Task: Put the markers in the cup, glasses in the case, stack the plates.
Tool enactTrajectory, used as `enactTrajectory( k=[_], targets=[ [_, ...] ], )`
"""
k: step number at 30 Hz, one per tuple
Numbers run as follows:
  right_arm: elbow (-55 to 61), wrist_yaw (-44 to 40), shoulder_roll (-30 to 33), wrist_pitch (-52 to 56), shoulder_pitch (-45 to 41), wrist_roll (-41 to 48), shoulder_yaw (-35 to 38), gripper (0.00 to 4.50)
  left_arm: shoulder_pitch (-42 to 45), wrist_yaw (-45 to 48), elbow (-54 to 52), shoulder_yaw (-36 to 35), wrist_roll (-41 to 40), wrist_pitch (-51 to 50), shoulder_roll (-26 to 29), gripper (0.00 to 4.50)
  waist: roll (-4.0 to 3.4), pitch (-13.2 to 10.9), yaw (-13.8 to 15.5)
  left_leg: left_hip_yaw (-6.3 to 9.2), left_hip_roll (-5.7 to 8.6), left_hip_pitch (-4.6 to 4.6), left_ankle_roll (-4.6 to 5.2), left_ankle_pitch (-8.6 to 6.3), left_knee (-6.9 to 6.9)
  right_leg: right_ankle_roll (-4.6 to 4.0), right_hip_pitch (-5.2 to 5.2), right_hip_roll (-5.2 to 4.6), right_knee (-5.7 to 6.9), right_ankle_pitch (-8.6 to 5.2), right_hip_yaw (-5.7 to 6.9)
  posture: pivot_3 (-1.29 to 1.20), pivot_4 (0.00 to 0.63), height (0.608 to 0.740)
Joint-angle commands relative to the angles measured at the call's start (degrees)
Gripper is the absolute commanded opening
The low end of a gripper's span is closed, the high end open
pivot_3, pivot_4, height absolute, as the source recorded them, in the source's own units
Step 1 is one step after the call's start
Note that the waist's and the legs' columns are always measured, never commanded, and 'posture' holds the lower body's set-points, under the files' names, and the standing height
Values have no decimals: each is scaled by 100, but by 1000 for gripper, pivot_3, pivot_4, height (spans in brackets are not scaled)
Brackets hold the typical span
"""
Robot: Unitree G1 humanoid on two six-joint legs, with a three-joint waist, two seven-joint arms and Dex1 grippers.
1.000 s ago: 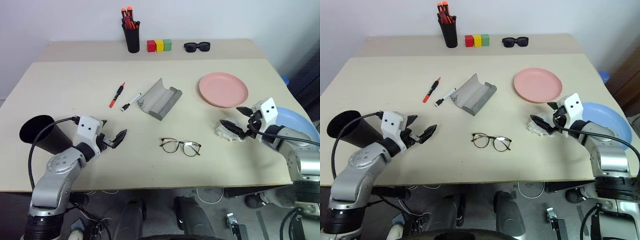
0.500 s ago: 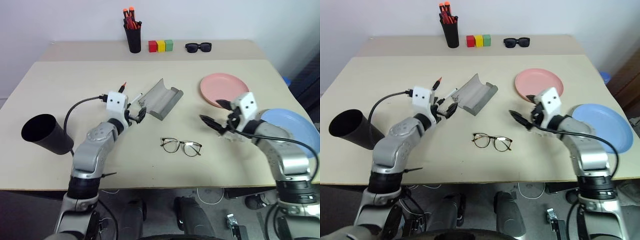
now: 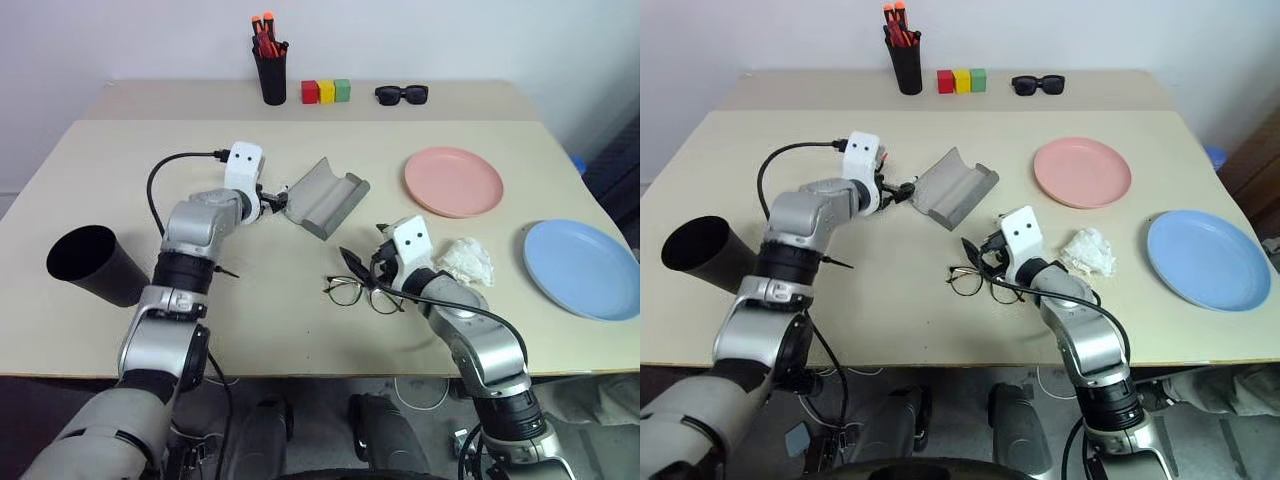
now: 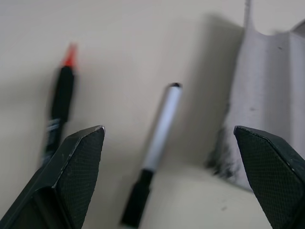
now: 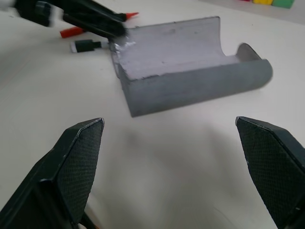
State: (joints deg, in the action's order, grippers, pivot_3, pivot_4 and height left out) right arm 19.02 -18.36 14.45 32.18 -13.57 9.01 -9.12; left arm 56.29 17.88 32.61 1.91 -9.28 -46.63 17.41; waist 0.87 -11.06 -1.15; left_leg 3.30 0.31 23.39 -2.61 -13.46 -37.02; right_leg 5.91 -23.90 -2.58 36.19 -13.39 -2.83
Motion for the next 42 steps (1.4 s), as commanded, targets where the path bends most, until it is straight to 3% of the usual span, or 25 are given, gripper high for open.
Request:
enactTrajectory(
  k=[1,6,16,22,30,38,40,42],
  targets=[
    [100,-32,-86,-177,-146,-78,-143,4500,480,344,793,114,207,394,90,4458,0,0,-5,0,0,1,0,0,1,0,-3,1,1,0,0,0,150,740],
    [-19,31,-229,-252,-166,-134,-177,4500,818,554,1253,27,330,815,275,4458,1,-1,-5,0,-1,4,0,0,1,0,-8,2,4,0,0,0,150,740],
    [-129,131,-455,-339,-238,-223,-184,4500,477,480,-59,-1201,-472,86,666,4458,1,-1,-3,1,-2,6,0,0,0,1,-9,-1,5,1,-1,0,150,740],
    [-122,133,-531,-415,-257,-253,-229,4500,282,779,109,-528,-14,71,899,4458,1,-1,15,1,-2,1,0,0,0,0,-10,0,14,1,-1,0,150,740],
    [278,17,-338,-316,-147,-134,-53,4500,612,1351,1393,531,736,926,504,4458,2,-1,25,0,1,5,0,0,-3,0,-9,-2,11,1,0,0,150,740],
    [972,-607,343,-130,163,102,-31,4500,1080,1588,2573,654,991,1197,151,4458,4,0,23,0,1,6,1,0,-3,2,-9,0,11,0,0,0,150,740],
    [1001,-609,443,-156,264,21,-88,4500,1163,1575,2783,536,943,1087,119,3936,4,0,22,1,1,6,1,0,-4,3,-8,0,11,-1,0,0,150,740],
    [1023,-606,492,-191,351,-29,-140,4500,1225,1582,2911,390,847,956,87,3091,4,0,20,1,1,6,1,0,-6,3,-7,0,11,-1,0,0,150,740]
  ],
)
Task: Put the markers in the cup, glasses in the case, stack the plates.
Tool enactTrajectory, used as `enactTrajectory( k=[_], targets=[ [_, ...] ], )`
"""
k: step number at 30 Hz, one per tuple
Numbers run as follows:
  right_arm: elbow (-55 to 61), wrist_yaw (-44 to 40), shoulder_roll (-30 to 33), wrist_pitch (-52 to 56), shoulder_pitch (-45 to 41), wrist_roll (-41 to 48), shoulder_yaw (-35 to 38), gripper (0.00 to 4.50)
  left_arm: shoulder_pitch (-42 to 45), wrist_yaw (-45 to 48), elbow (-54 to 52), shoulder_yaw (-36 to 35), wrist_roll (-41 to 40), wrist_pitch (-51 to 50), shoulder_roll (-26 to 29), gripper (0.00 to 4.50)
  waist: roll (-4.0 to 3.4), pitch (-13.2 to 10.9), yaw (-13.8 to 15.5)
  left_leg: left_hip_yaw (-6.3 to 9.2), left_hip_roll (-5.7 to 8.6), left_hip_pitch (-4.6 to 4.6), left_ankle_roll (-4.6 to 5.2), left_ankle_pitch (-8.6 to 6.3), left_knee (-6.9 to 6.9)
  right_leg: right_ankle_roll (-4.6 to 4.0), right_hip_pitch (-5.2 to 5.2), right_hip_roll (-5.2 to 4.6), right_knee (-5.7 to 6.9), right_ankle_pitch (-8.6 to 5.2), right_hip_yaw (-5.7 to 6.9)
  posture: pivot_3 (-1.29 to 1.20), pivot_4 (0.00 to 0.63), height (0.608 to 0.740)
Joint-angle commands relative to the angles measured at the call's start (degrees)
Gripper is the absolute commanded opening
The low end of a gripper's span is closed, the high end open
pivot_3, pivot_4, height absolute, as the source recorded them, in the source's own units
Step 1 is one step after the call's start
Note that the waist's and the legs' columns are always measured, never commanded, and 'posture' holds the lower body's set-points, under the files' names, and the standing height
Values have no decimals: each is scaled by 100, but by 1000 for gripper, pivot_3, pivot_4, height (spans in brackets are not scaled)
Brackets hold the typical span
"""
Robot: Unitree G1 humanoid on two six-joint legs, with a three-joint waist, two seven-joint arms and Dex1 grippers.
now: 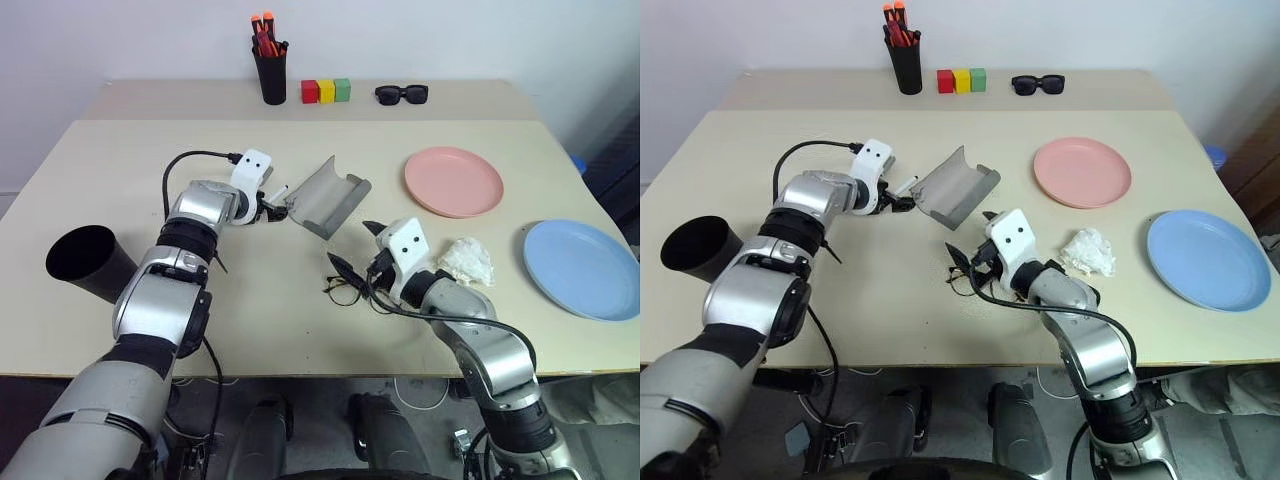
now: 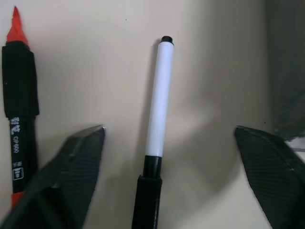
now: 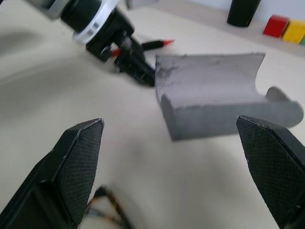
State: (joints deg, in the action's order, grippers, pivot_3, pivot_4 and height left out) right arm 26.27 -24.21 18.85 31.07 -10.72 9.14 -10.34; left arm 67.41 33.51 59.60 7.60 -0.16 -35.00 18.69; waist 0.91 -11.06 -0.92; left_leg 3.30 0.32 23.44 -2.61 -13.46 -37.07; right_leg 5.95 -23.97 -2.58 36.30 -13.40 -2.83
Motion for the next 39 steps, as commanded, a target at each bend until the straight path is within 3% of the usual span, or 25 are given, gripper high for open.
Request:
enactTrajectory(
  k=[1,6,10,15,21,24,30,34,39],
  targets=[
    [317,-23,63,-96,107,-41,-26,4500,133,23,251,-227,-89,-263,-55,2593,0,0,-6,0,0,0,0,0,0,1,0,0,0,0,0,0,150,740],
    [444,-97,79,11,191,50,-34,4500,176,-83,301,-466,-114,-388,-26,55,1,1,6,0,0,-1,0,0,0,2,0,0,1,-1,0,0,150,740],
    [521,-471,301,71,279,252,-30,4500,158,-257,-3,-682,-213,-236,-44,16,1,1,11,1,1,-2,0,0,-1,3,5,-2,0,-2,0,0,150,740],
    [274,-562,337,-64,196,205,-23,4500,-304,-1222,-1294,-1662,-722,1253,-138,16,4,-1,2,3,-3,-1,0,0,1,2,1,-2,1,-1,0,0,150,740],
    [-67,-586,228,-182,-16,223,31,4500,-1825,-2818,-4758,-2569,-807,2134,-310,16,5,-1,-28,-4,-8,-4,-1,0,10,-1,-10,-4,7,2,-7,0,150,740],
    [-312,-697,179,-284,-205,266,2,4500,-2672,-3698,-6371,-2716,-242,2279,-392,16,5,-1,6,-2,-7,-3,-2,0,6,-2,-9,-6,9,2,-7,0,150,740],
    [-486,-1193,97,-312,-548,785,148,4500,-4154,-4598,-8417,-2878,363,1930,-765,16,12,3,34,4,-3,-8,-2,0,-6,0,17,-6,-2,3,0,0,150,740],
    [-314,-1587,97,-103,-665,1489,360,4500,-4921,-4847,-9099,-2831,703,1933,-997,16,13,4,26,5,-4,-18,-1,0,-6,-1,32,-4,-13,3,1,0,150,740],
    [-267,-1768,205,-66,-704,1685,319,4500,-5623,-5184,-9264,-3054,846,2010,-1333,16,14,4,16,5,-5,-25,-1,-1,-4,-2,36,-2,-13,2,3,0,150,740]
  ],
)
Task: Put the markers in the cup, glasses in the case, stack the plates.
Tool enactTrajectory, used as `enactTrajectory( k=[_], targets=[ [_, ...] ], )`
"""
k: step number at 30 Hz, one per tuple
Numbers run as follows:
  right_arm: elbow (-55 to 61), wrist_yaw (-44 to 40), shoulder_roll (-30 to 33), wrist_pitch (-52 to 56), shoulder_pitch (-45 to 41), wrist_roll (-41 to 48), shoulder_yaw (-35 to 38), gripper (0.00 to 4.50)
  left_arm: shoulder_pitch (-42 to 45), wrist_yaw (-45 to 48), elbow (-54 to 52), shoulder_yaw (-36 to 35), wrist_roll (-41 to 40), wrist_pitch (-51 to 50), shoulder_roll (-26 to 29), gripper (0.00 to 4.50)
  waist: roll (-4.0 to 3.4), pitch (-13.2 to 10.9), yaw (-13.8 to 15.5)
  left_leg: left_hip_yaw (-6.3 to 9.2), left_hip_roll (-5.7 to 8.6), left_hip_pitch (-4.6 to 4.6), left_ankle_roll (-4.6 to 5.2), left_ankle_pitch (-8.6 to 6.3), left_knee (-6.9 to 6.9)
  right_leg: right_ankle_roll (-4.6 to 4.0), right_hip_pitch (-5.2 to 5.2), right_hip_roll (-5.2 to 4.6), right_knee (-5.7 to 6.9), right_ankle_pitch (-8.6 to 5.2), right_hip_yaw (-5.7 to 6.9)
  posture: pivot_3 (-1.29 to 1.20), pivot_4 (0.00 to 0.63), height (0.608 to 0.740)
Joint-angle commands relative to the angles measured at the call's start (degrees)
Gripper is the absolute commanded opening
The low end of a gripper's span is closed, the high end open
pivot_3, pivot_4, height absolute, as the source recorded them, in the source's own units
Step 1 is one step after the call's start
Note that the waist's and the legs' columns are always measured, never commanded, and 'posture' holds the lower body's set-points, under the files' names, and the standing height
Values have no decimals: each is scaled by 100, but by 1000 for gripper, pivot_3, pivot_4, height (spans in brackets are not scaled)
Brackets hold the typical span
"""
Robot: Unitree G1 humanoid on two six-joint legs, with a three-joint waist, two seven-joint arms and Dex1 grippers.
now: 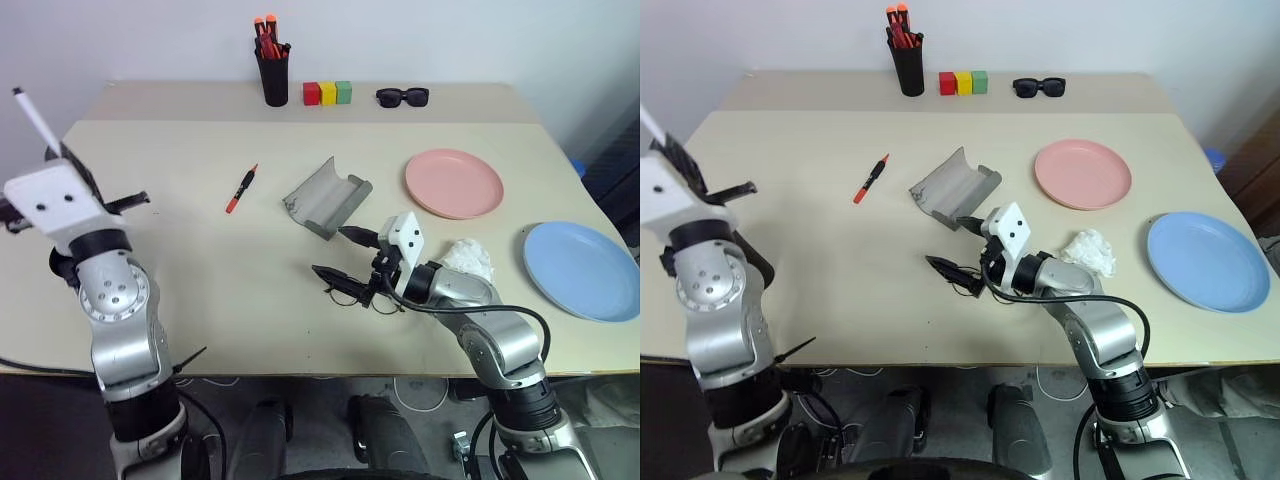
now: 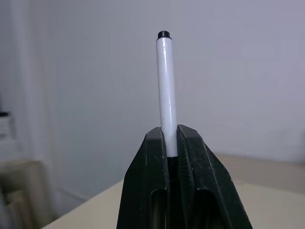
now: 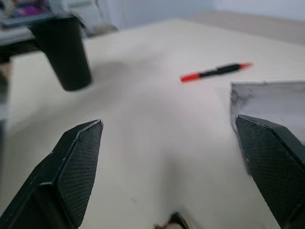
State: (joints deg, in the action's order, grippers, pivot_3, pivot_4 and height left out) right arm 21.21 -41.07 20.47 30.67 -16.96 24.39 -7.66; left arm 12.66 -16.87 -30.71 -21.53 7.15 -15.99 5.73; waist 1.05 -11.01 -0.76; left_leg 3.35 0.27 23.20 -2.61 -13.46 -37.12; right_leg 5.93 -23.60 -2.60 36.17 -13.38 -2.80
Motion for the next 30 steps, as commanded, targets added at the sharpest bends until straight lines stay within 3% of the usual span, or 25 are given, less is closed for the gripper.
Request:
enactTrajectory(
  k=[1,10,14,19,20,25,30],
  targets=[
    [235,-72,49,-35,-72,142,29,4500,-223,-167,-214,-151,128,140,-52,16,0,0,4,0,0,0,0,0,0,0,0,1,0,0,0,0,150,740],
    [263,59,3,-116,62,33,-154,4500,-530,-327,-1,-259,61,216,-232,16,2,1,5,0,0,0,0,0,0,-3,1,1,-2,-2,1,0,150,740],
    [232,101,-34,-164,81,-7,-242,4500,-580,-426,82,-291,59,245,-308,1612,2,1,3,0,0,1,0,0,-1,-12,1,1,-3,-7,1,0,150,740],
    [199,110,-76,-195,63,-18,-302,4500,-609,-459,145,-249,76,323,-343,4210,2,1,3,-1,0,0,0,0,0,-15,1,1,-3,-9,1,0,150,740],
    [194,109,-79,-201,60,-19,-313,4500,-614,-464,148,-234,69,336,-356,4478,2,1,3,-1,0,1,0,0,-1,-15,1,1,-3,-9,1,0,150,740],
    [165,114,-86,-221,42,-19,-332,4500,-346,-328,106,-89,-47,370,-274,4478,2,1,8,0,0,1,0,0,-1,-21,1,1,-4,-12,1,0,150,740],
    [-56,321,-193,-322,-75,-129,-207,4500,877,634,337,466,-710,-114,104,4478,9,4,20,5,0,6,-1,0,-7,-23,3,1,-5,-13,8,0,150,740]
  ],
)
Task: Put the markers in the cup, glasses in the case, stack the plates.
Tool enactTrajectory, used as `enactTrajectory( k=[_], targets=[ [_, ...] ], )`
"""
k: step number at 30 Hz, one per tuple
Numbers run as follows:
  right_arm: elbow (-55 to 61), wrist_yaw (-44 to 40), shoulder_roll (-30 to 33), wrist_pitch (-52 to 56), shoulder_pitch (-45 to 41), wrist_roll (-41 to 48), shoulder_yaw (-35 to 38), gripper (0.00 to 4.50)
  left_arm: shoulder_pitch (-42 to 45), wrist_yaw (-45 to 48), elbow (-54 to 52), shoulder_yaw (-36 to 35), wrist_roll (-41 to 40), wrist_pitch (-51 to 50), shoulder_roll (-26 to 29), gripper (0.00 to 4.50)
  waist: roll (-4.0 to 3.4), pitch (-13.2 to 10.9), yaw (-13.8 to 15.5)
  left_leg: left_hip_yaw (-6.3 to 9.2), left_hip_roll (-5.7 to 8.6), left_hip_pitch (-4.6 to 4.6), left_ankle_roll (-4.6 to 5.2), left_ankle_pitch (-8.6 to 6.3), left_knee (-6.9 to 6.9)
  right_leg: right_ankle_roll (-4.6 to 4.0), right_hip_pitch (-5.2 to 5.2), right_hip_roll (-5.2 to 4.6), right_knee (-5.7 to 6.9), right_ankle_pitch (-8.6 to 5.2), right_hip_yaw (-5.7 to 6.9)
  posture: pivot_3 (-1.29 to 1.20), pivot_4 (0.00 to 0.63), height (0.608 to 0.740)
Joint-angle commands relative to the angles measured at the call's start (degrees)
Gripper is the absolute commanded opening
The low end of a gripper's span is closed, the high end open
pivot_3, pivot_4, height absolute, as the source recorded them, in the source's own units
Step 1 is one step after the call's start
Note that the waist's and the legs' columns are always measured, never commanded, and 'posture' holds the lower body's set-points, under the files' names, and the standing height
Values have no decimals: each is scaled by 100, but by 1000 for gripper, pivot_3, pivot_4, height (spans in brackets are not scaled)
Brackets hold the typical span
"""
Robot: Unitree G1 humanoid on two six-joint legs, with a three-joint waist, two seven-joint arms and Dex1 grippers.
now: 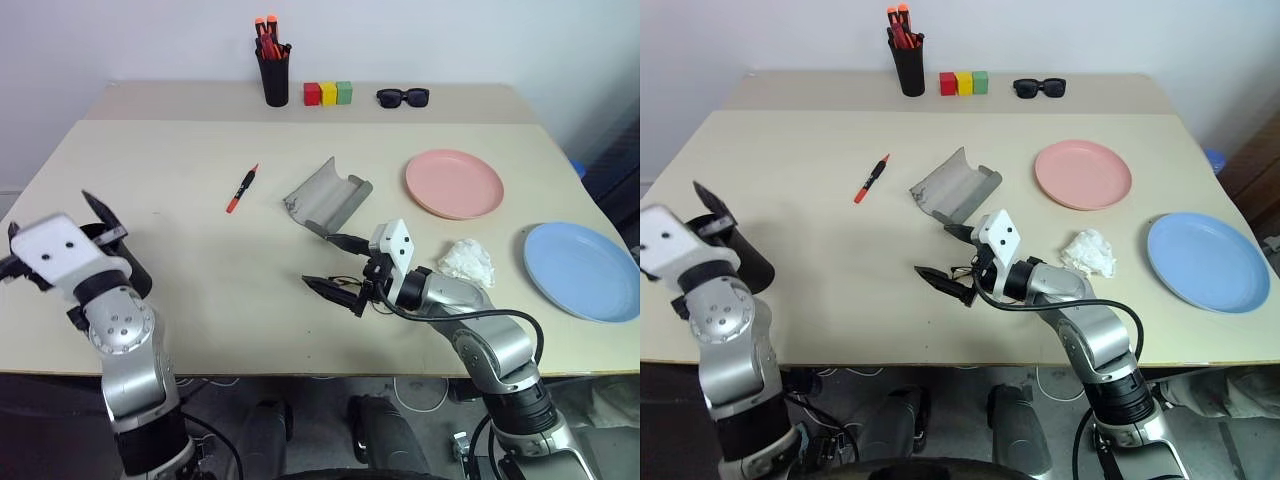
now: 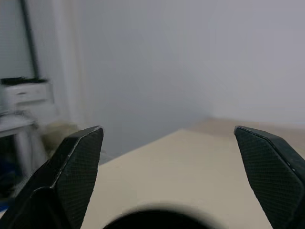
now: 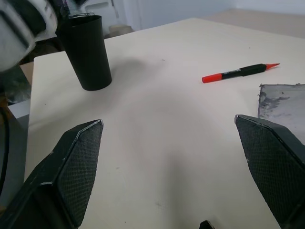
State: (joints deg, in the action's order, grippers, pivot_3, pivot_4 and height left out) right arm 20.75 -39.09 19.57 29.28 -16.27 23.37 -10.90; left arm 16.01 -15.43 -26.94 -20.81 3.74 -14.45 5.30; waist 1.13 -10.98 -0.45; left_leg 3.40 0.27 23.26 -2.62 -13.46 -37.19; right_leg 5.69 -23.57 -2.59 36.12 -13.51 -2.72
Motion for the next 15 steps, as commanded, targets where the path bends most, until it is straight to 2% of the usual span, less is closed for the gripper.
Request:
enactTrajectory(
  k=[1,4,7,9,15],
  targets=[
    [-46,155,-126,-194,-166,-41,143,4500,716,614,26,460,-489,-468,178,4478,1,1,-21,-4,0,0,0,0,0,0,1,-1,-4,0,-1,0,150,740],
    [-202,346,-223,-271,-270,-113,247,4500,1502,888,688,663,-848,-2216,244,4478,1,1,-39,-6,3,-3,1,-1,3,22,3,-4,-8,11,-4,0,150,740],
    [-267,446,-272,-310,-329,-159,268,4500,2160,865,1491,515,-1080,-3237,217,4478,1,0,-76,0,1,-7,2,-1,7,25,1,5,1,12,-3,0,150,740],
    [-264,499,-292,-318,-344,-190,266,4500,2682,793,2418,588,-958,-3974,392,4478,2,-2,-76,2,-1,-4,2,-1,10,26,-5,7,2,12,-2,0,150,740],
    [-59,621,-255,-243,-199,-211,306,4500,4257,857,5596,392,-1007,-3810,816,4478,3,-3,-59,4,0,1,1,-1,11,27,-11,6,1,12,0,0,150,740]
  ],
)
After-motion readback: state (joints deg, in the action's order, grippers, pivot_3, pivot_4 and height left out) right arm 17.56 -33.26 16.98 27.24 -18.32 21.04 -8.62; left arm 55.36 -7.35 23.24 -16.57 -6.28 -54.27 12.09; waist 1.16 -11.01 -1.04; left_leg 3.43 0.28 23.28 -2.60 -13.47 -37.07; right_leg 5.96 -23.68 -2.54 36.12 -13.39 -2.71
